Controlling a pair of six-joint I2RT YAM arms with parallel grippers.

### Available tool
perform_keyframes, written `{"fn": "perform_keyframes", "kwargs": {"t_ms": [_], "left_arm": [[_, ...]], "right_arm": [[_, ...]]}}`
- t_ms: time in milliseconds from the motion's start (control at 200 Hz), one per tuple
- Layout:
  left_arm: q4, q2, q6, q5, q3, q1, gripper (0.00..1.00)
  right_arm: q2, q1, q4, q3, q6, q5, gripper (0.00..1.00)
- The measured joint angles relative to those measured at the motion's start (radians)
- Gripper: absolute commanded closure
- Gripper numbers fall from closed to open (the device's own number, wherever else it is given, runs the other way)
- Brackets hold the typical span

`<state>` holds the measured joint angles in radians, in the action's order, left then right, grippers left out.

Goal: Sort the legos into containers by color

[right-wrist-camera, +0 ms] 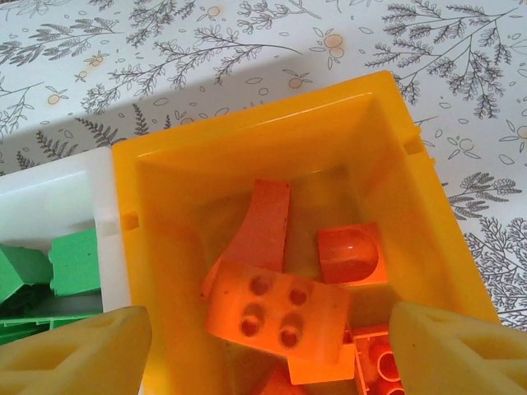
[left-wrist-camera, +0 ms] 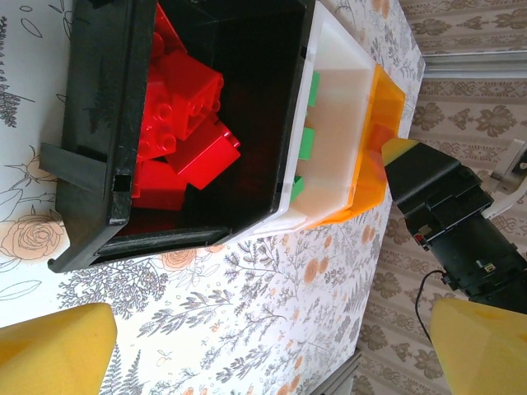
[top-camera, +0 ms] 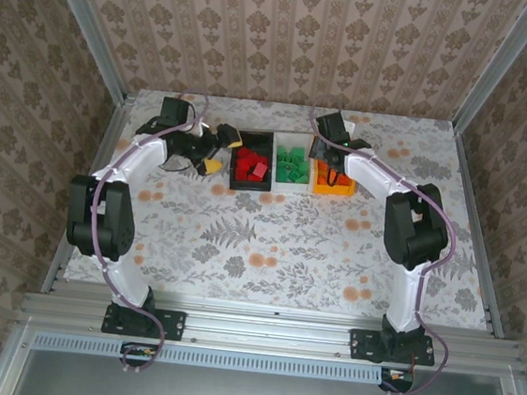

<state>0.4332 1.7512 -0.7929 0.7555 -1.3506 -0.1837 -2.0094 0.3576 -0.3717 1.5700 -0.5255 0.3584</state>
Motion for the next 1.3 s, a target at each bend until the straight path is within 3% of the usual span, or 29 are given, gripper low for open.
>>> {"fn": "perform_keyframes", "kwargs": {"t_ms": [215, 365, 420, 455, 500, 675, 805, 905, 1025, 1145, 1205, 1300], "left_arm": [[0.000, 0.000, 0.000, 0.000, 0.000, -0.006, 0.00], [0.004, 0.000, 0.006, -0.002, 0.000, -0.008, 0.00], [0.019, -0.005, 0.023, -0.019, -0.002, -0.008, 0.00], [0.039, -0.012, 0.036, -0.039, -0.005, -0.008, 0.00], [0.064, -0.027, 0.058, -0.070, -0.012, -0.008, 0.00], [0.148, -0.223, 0.204, -0.332, -0.048, -0.038, 0.00], [0.130, -0.455, 0.320, -0.613, -0.040, -0.132, 0.00], [0.006, -0.652, 0.369, -0.835, 0.057, -0.243, 0.00], [-0.227, -0.838, 0.376, -1.046, 0.308, -0.294, 0.00], [-0.360, -0.843, 0.384, -1.274, 0.506, -0.290, 0.00], [-0.486, -0.817, 0.459, -1.297, 0.630, -0.265, 0.00], [-0.684, -0.777, 0.673, -1.242, 0.850, -0.226, 0.00]], "right_arm": [[0.050, 0.000, -0.007, -0.012, 0.000, 0.000, 0.21], [0.241, 0.019, 0.066, -0.190, 0.014, -0.006, 0.19], [0.348, 0.045, 0.107, -0.283, 0.035, -0.008, 0.15], [0.423, 0.074, 0.137, -0.343, 0.056, -0.006, 0.01], [0.515, 0.120, 0.169, -0.404, 0.087, -0.004, 0.00], [0.800, 0.316, 0.330, -0.569, 0.188, 0.058, 0.00], [0.881, 0.321, 0.425, -0.662, 0.216, 0.103, 0.00], [0.874, 0.311, 0.437, -0.682, 0.267, 0.132, 0.00], [0.867, 0.262, 0.499, -0.718, 0.326, 0.154, 0.00], [0.876, 0.141, 0.605, -0.832, 0.413, 0.115, 0.00], [0.883, 0.070, 0.653, -0.910, 0.477, 0.078, 0.00], [0.887, -0.024, 0.745, -1.043, 0.572, 0.034, 0.00]]}}
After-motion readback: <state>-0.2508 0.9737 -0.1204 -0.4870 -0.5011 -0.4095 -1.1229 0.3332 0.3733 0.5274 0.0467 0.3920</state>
